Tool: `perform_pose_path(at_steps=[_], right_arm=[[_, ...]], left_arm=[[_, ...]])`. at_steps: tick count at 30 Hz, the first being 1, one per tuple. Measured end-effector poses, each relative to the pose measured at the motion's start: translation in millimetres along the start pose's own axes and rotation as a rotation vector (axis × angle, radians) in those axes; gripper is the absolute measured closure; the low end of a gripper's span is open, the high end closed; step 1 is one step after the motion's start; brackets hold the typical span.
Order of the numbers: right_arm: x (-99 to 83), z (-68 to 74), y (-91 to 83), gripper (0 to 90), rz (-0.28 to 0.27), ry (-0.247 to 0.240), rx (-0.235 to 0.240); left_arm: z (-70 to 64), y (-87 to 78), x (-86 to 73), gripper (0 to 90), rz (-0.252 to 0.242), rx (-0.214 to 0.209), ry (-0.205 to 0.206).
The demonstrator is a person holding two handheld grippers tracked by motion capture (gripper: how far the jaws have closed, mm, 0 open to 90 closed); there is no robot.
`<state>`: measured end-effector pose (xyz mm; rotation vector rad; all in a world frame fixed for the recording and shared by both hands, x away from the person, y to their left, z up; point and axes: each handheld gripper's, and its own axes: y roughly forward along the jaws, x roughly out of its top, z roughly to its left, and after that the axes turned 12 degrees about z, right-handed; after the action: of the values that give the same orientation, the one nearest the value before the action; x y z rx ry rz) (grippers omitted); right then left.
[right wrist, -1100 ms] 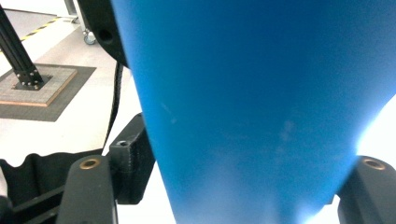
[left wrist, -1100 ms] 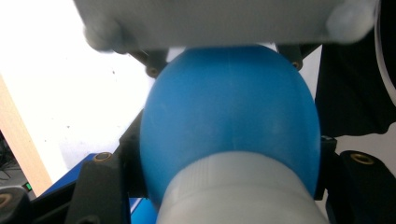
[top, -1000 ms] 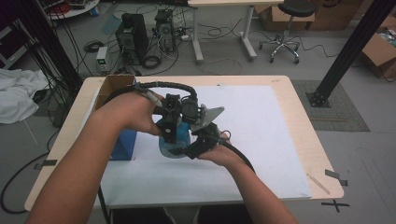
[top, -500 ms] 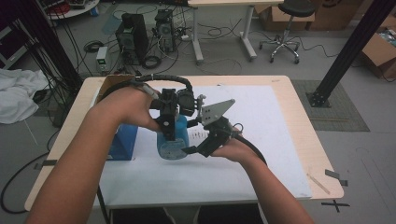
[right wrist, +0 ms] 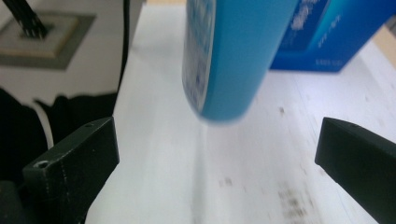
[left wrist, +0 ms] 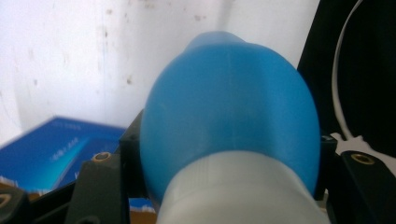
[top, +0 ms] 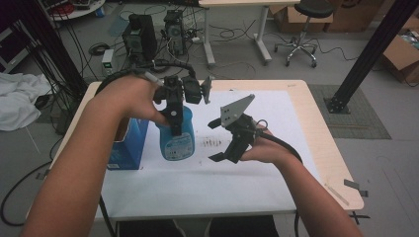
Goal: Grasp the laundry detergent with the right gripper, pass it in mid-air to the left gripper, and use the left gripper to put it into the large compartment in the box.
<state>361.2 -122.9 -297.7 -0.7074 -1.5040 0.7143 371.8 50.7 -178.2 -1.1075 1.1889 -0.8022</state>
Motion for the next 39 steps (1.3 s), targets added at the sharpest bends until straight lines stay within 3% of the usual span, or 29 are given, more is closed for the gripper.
perform_pose_path(at_steps=[7,9,10,11,16,20,24,26,28,29,33,34,35,39], right_arm=[[-3.3,-9.3,-17.5,0.0,0.207,0.0,-0.014],[-3.3,-10.2,-19.6,0.0,0.229,0.0,-0.016],[-3.8,-12.9,-26.4,0.0,0.291,-0.001,-0.018],[-4.2,-13.9,-28.7,0.0,0.319,0.0,-0.015],[-8.8,-17.8,-37.0,0.0,0.434,0.014,-0.017],[-12.0,-19.1,-43.2,0.0,0.476,0.016,-0.021],[-16.4,-20.5,-47.4,0.0,0.5,0.019,-0.021],[-18.4,-21.1,-48.0,0.0,0.523,0.024,-0.019],[-19.9,-20.9,-48.2,0.0,0.543,0.018,-0.017],[-21.0,-20.2,-48.5,0.0,0.557,0.015,-0.018],[-22.8,-19.8,-51.3,0.0,0.583,0.007,-0.021],[-22.8,-19.8,-51.3,0.0,0.583,0.007,-0.021],[-23.3,-20.0,-53.7,0.0,0.588,0.005,-0.022],[-23.9,-20.4,-56.7,0.0,0.592,0.003,-0.026]], left_arm=[[14.8,-23.0,-19.0,38.2,0.006,-0.039,-0.138],[17.5,-25.8,-22.3,38.2,0.006,-0.051,-0.159],[23.1,-32.4,-30.3,38.2,0.011,-0.072,-0.203],[24.4,-33.6,-31.7,38.2,0.012,-0.076,-0.21],[37.5,-47.2,-49.1,38.1,0.028,-0.104,-0.328],[49.8,-57.7,-65.1,38.1,0.026,-0.129,-0.449],[61.4,-65.1,-83.5,38.1,0.016,-0.174,-0.624],[64.0,-66.9,-91.4,38.1,0.013,-0.18,-0.69],[65.2,-67.2,-94.6,38.1,0.014,-0.184,-0.714],[68.2,-67.8,-103.5,38.1,0.018,-0.203,-0.771],[72.7,-68.2,-119.6,38.1,-0.003,-0.242,-0.84],[72.7,-68.2,-119.6,38.1,-0.003,-0.242,-0.84],[74.7,-69.2,-127.9,38.1,-0.016,-0.256,-0.879],[78.6,-69.8,-141.7,38.1,-0.01,-0.274,-0.967]])
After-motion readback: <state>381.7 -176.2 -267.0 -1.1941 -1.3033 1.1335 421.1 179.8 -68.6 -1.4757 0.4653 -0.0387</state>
